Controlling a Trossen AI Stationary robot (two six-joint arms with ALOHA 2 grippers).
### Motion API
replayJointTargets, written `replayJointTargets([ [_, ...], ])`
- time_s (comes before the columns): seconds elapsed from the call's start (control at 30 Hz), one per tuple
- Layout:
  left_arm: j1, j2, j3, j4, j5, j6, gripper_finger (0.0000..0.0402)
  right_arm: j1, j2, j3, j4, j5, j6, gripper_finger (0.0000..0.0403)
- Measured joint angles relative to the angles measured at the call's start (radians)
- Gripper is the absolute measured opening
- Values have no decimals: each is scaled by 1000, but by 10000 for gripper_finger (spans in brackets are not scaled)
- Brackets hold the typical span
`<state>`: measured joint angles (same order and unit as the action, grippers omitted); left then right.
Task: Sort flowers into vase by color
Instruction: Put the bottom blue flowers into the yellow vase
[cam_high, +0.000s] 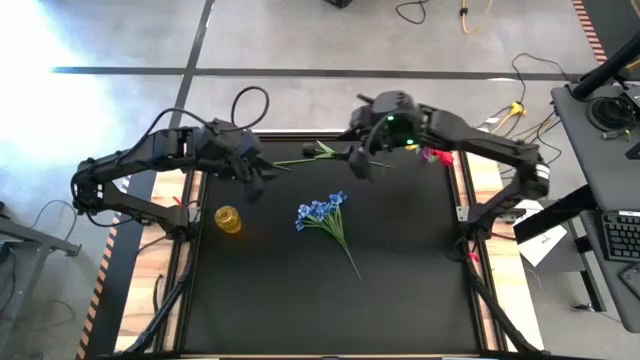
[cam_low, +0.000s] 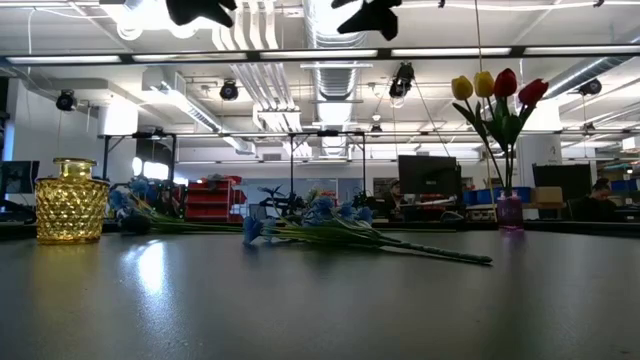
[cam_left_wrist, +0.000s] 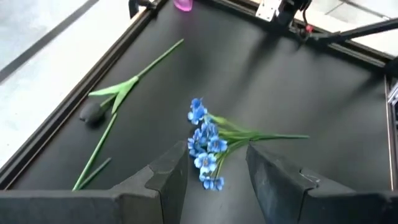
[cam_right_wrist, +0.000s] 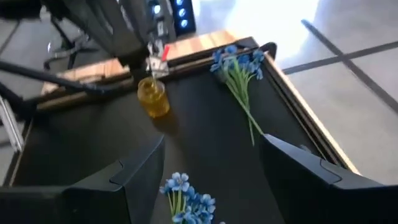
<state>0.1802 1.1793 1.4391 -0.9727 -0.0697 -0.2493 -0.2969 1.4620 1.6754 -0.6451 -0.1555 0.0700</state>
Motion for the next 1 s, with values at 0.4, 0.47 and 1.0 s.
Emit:
replayJointTargets([
  [0.4,0,-49,-186,30,1,-48,151,214,218,33,-246,182,264,245],
  [0.47,-4,-64,-211,25,13,-48,151,240,253,29,-266,185,359,244],
  [1.0,-37,-274,-485,243,249,-58,151,311,527,24,-340,234,778,218],
])
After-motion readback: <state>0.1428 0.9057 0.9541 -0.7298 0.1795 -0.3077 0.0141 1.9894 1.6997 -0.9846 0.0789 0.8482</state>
